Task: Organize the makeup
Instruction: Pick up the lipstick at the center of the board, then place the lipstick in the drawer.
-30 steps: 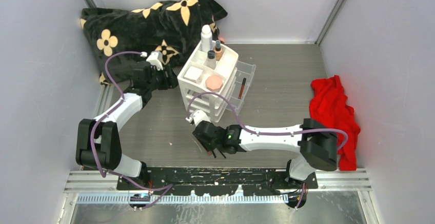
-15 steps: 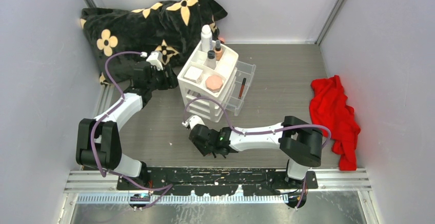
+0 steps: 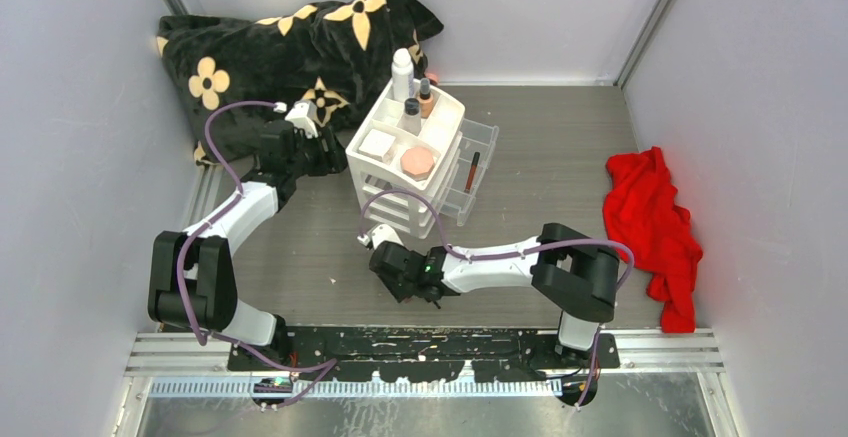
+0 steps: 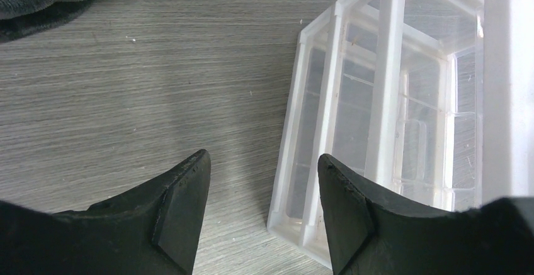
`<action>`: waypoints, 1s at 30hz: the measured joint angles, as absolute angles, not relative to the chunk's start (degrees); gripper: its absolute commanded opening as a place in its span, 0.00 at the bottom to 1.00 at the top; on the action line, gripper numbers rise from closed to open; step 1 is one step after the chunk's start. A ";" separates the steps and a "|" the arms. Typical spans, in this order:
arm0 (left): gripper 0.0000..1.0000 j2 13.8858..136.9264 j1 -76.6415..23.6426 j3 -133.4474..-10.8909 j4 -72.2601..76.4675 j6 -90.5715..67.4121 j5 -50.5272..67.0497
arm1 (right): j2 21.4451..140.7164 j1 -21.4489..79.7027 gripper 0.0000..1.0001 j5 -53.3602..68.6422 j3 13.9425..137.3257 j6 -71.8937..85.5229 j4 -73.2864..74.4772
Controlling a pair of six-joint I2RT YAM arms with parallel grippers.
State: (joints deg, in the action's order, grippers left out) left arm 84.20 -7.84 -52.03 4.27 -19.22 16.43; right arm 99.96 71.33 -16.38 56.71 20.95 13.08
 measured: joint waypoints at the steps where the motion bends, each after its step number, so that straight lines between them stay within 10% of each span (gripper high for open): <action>1: 0.64 84.20 -7.84 -52.03 4.29 -19.22 16.43 | 100.25 71.22 0.42 -16.38 56.71 20.97 12.95; 7: 0.64 84.20 -7.84 -51.94 4.34 -19.22 16.43 | 101.43 71.00 0.02 -15.88 57.41 21.32 11.35; 17: 0.64 84.20 -7.84 -51.81 4.36 -19.18 16.01 | 100.53 70.70 0.01 -13.80 58.59 20.71 13.10; 30: 0.72 84.20 -7.84 -51.77 4.38 -18.70 16.01 | 67.44 68.90 0.01 -24.99 64.05 17.15 19.97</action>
